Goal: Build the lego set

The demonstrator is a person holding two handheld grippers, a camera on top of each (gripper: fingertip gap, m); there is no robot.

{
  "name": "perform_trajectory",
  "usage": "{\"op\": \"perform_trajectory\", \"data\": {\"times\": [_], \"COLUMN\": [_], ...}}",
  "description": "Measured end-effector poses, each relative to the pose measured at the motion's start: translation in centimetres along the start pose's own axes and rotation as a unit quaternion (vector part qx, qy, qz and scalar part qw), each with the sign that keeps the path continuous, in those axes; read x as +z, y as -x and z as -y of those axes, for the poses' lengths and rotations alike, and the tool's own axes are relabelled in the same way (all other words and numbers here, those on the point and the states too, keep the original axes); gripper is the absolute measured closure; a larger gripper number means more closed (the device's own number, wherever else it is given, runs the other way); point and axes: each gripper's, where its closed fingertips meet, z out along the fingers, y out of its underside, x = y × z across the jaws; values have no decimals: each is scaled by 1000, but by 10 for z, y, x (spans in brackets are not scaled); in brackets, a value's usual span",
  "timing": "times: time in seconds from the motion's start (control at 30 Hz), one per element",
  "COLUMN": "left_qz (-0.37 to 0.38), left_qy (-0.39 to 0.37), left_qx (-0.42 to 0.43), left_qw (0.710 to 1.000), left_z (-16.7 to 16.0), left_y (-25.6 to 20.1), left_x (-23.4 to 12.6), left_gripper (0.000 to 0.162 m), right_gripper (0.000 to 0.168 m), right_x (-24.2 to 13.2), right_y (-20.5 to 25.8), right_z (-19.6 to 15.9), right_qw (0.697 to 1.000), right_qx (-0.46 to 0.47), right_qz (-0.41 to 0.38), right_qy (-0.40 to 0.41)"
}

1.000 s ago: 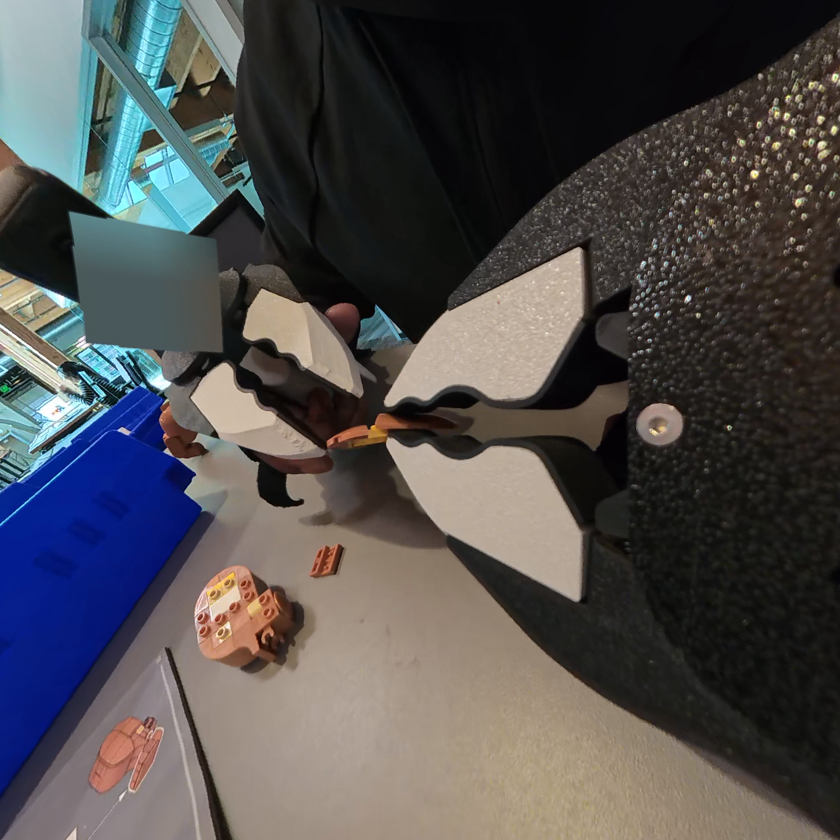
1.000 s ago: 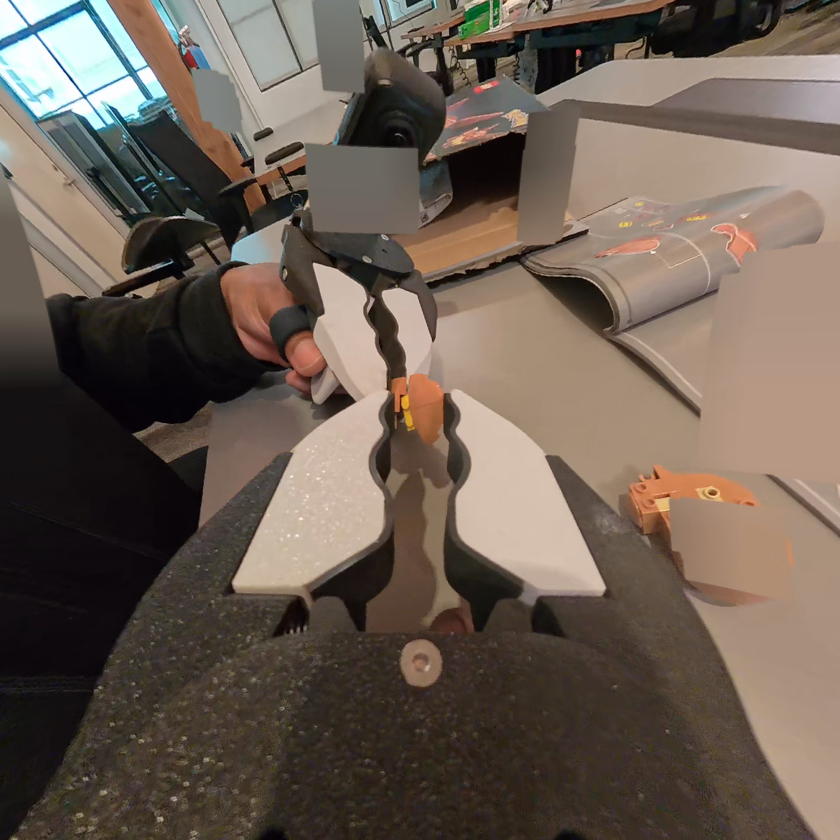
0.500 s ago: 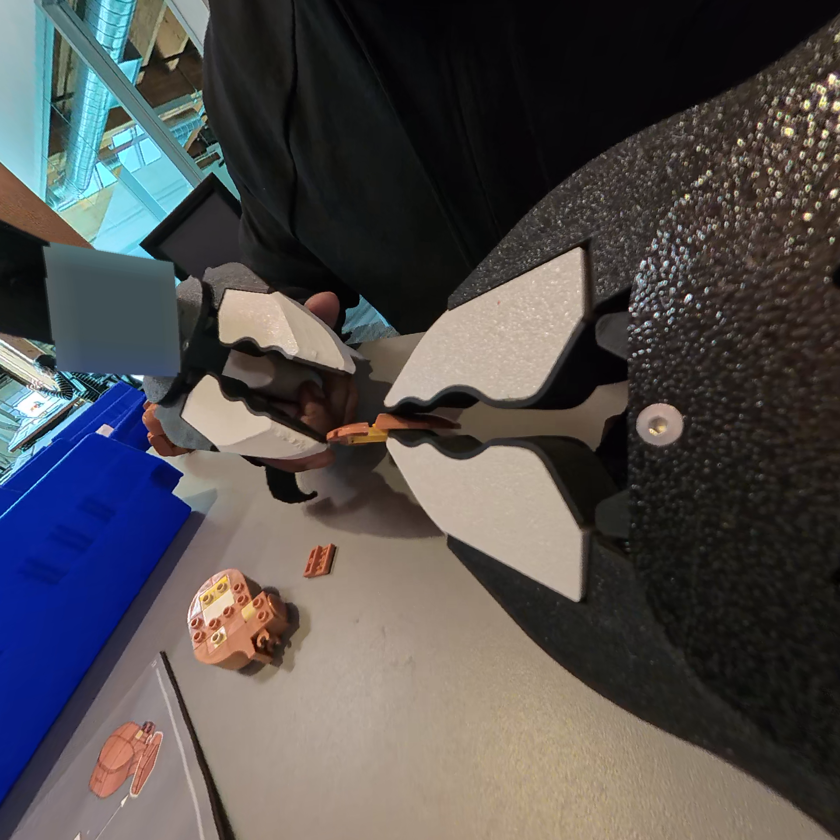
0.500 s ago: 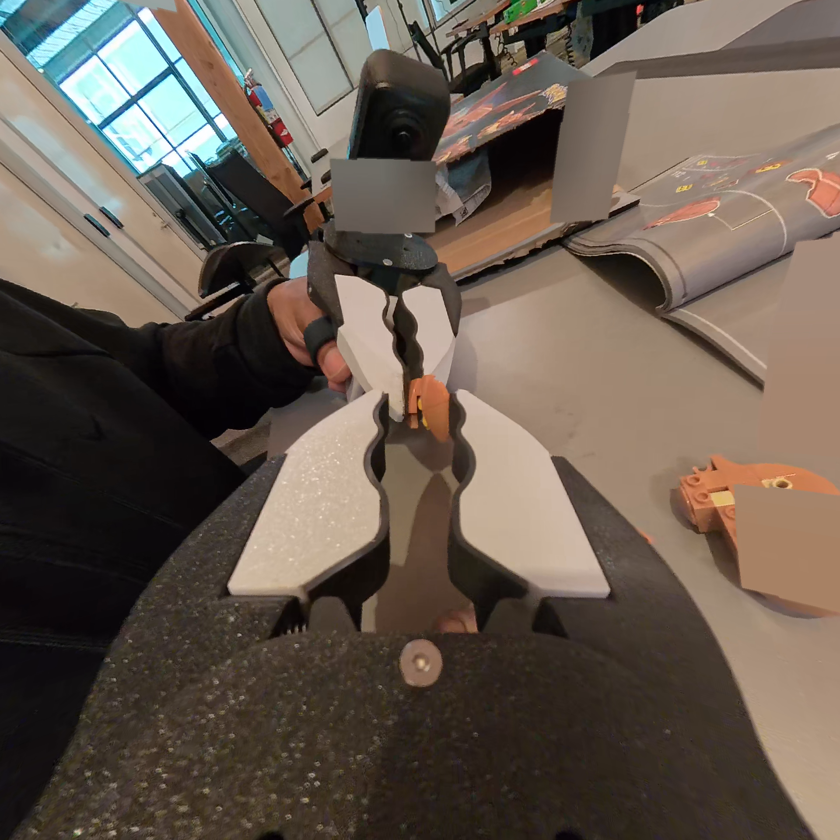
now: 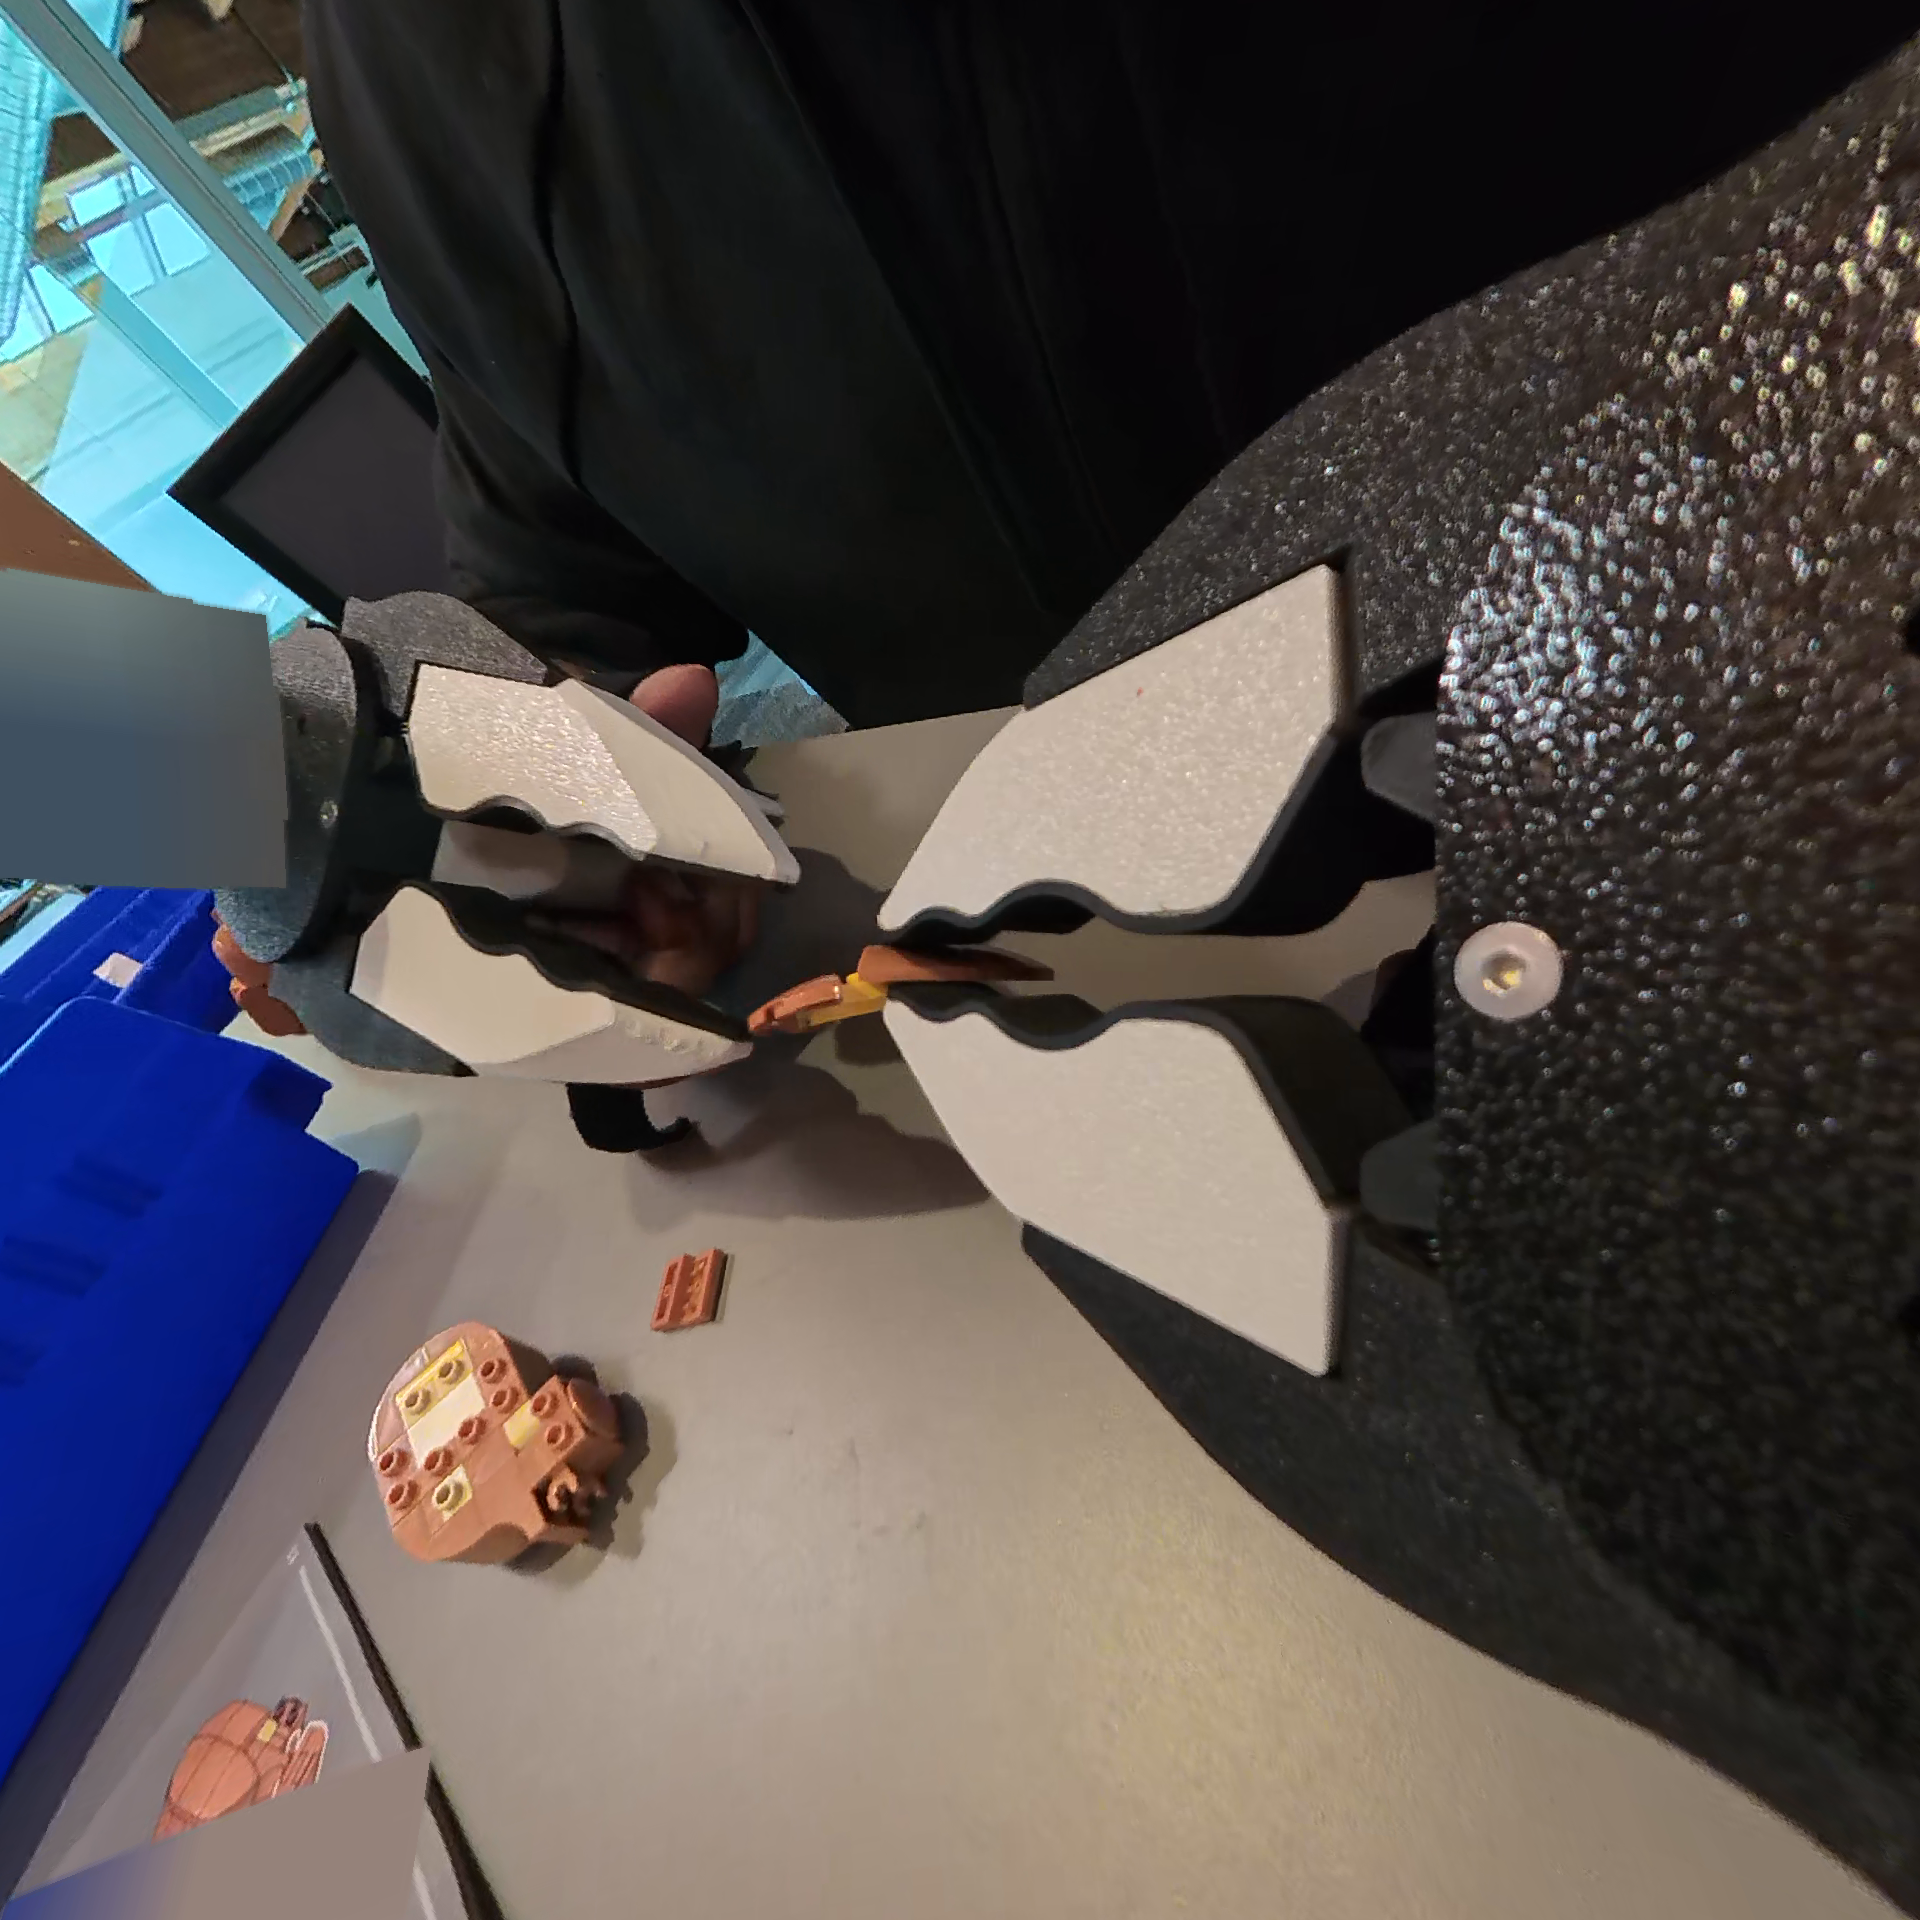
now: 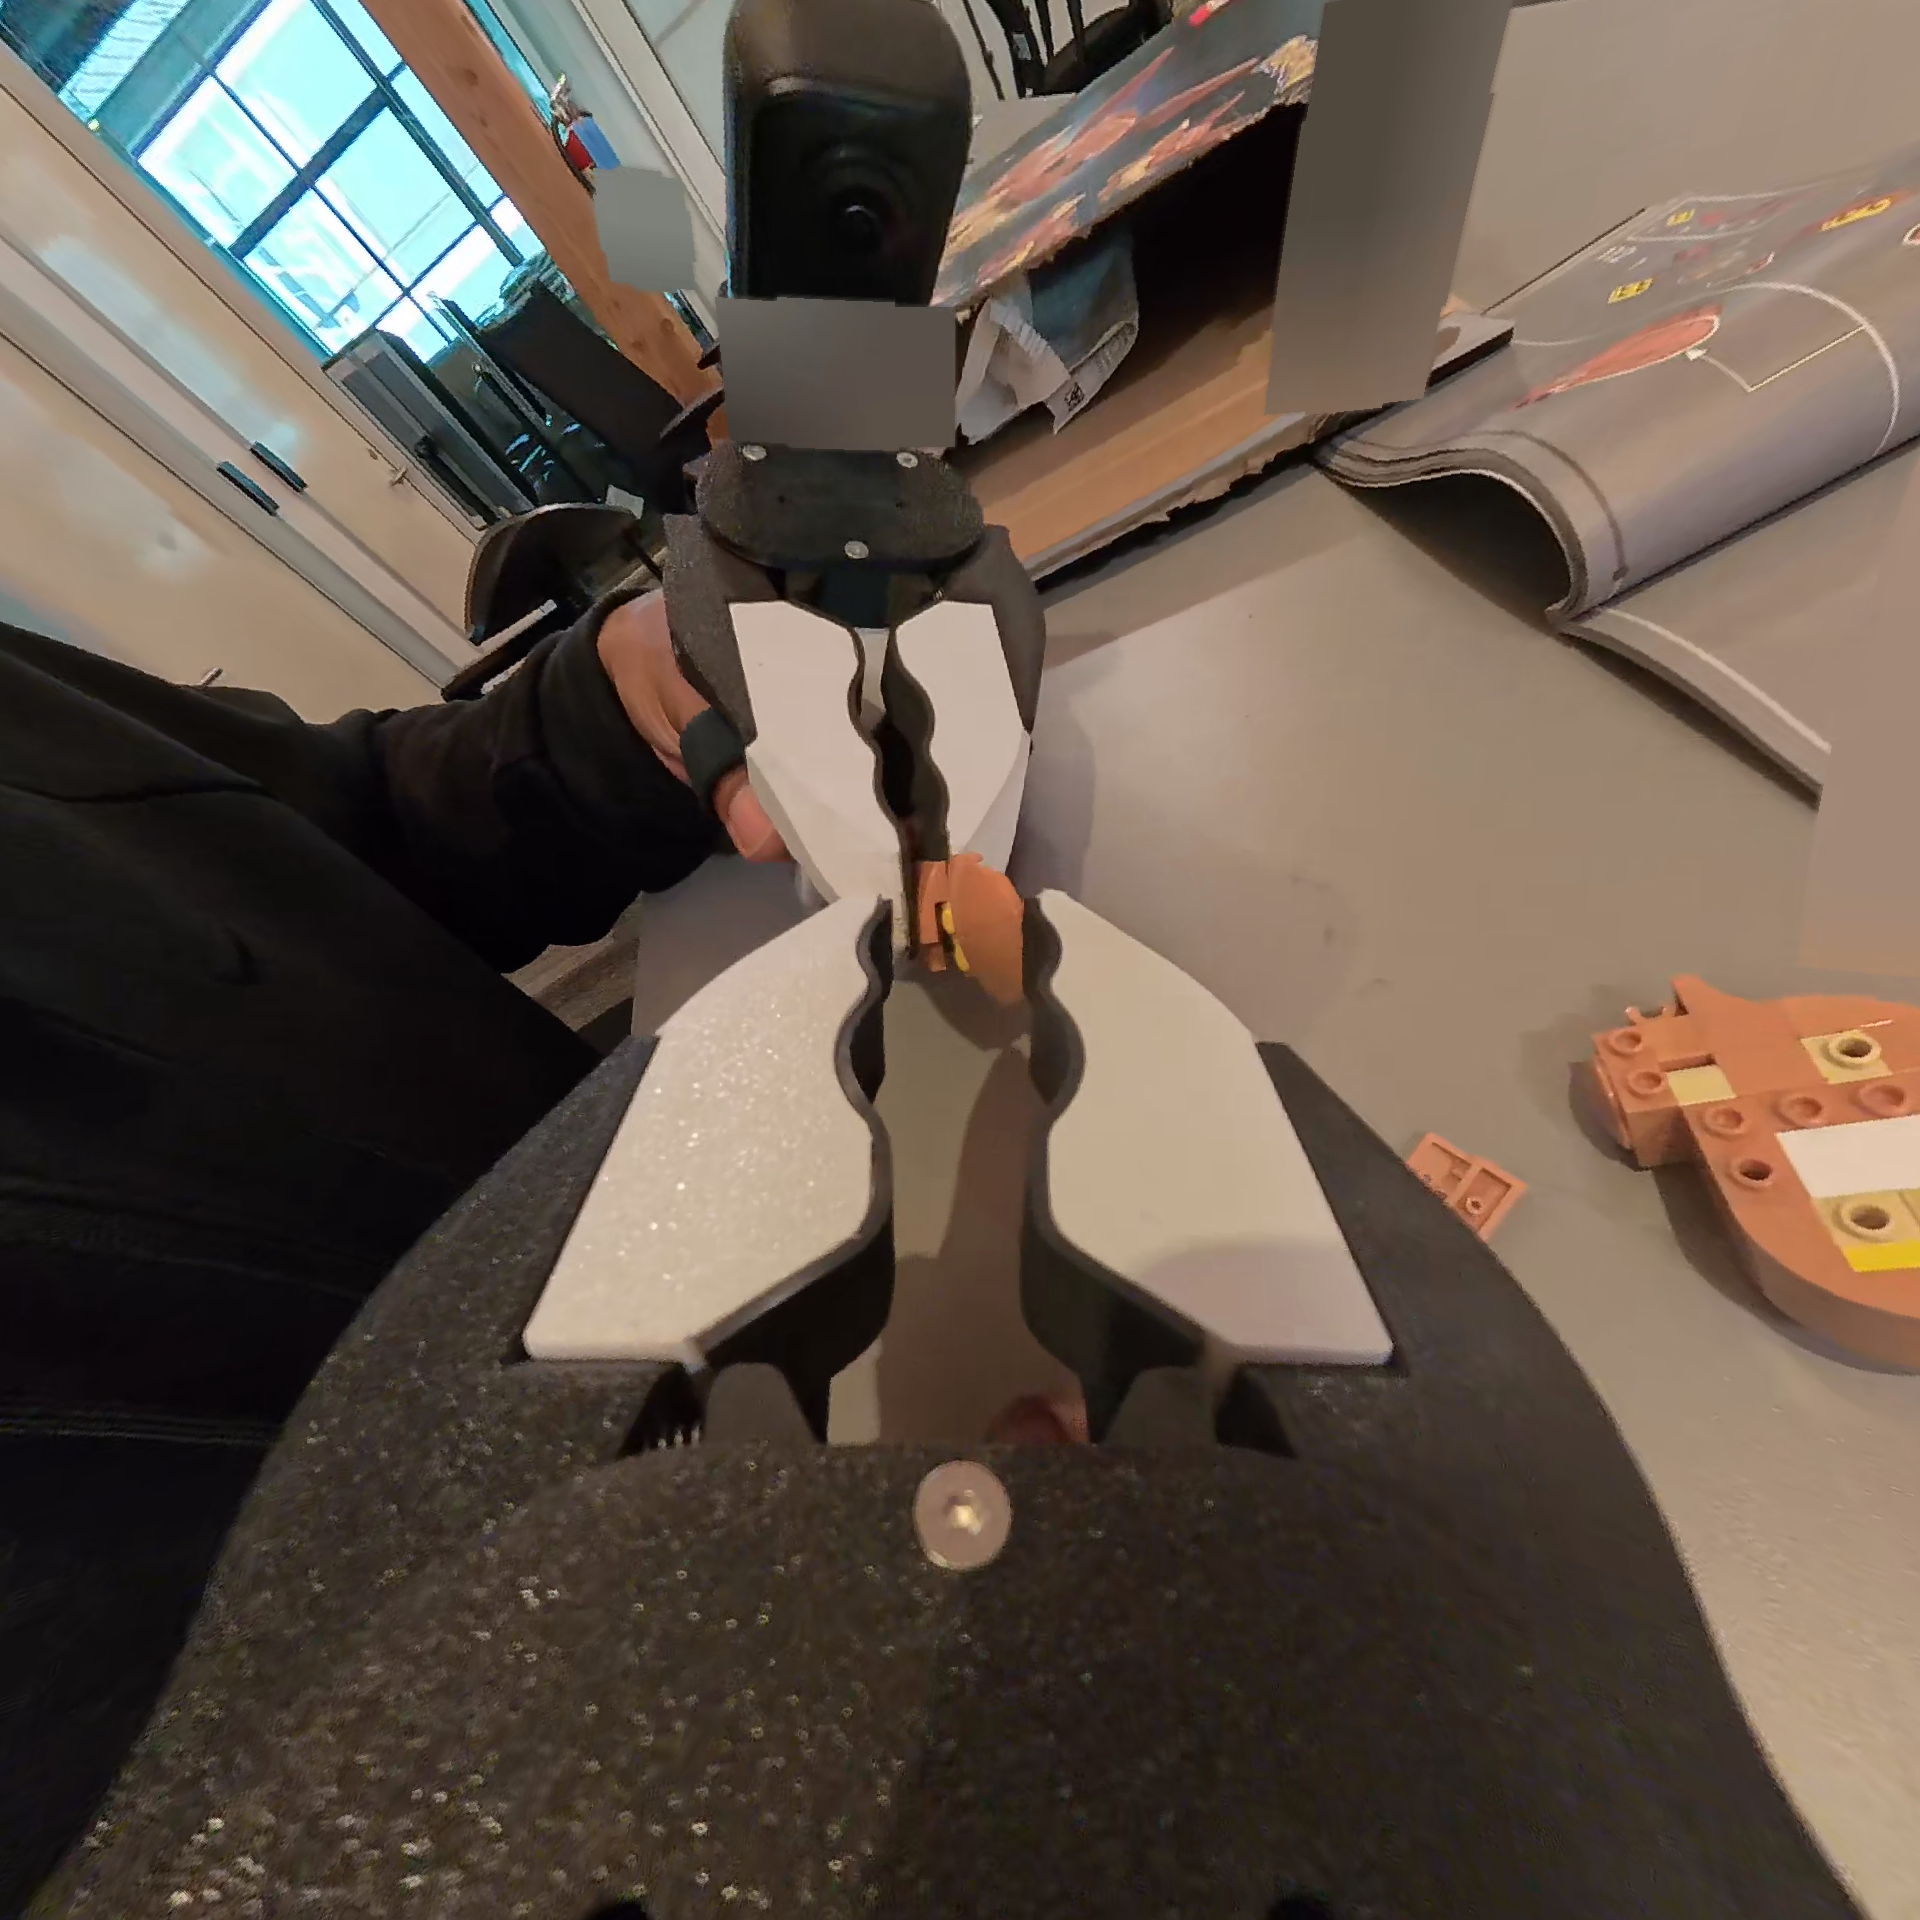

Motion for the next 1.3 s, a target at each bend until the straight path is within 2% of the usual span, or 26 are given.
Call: {"op": "perform_trajectory", "data": {"times": [0.53, 0.63, 0.83, 0.97, 1.07, 1.2, 1.3], "left_qz": [31, 26, 58, 66, 66, 71, 73], "left_qy": [-9, -29, 10, 15, 20, 34, 41], "left_qx": [3, 13, 7, 13, 13, 14, 11], "left_qw": [999, 999, 998, 998, 998, 997, 996], "left_z": [2, 9, -3, -4, -6, -10, -13], "left_y": [7, 4, 13, 15, 14, 15, 16], "left_x": [-3, -3, 0, -1, -2, -2, -2], "left_gripper": [156, 156, 156, 156, 156, 156, 156], "right_gripper": [147, 147, 146, 144, 145, 145, 145], "right_x": [0, 6, 10, 3, 0, 2, 6], "right_y": [3, 6, 3, -9, 1, 4, -1], "right_z": [1, -9, -16, -21, -36, -56, -68], "right_qw": [1000, 999, 999, 997, 990, 966, 953], "right_qx": [10, 12, 9, -39, -91, -193, -197], "right_qz": [20, 28, 16, -25, -13, -42, -79], "right_qy": [-8, 13, 35, 65, 108, 169, 215]}}
